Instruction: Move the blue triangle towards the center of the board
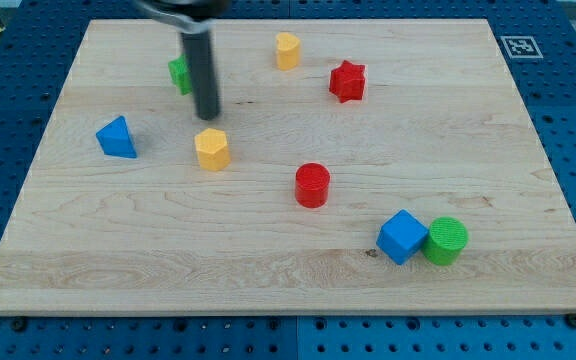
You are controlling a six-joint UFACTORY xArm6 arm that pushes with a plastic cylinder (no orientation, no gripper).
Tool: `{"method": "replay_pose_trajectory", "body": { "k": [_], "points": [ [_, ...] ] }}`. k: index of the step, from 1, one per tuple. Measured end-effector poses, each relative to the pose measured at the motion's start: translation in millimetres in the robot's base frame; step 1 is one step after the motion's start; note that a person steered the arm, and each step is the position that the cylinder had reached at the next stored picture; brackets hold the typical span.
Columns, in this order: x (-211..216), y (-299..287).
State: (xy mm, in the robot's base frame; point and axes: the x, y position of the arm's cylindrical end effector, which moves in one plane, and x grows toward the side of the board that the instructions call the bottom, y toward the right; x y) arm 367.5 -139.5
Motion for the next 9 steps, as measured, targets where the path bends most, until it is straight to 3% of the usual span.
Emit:
{"method": "replay_pose_trajectory", "body": {
  "k": [1,2,3,4,5,6,8,9],
  "points": [
    [-8,-79],
    [27,-120],
    [84,-119],
    [96,-80],
    [46,-55],
    [25,-55],
    [27,-111],
    [2,-97]
  ]
}}
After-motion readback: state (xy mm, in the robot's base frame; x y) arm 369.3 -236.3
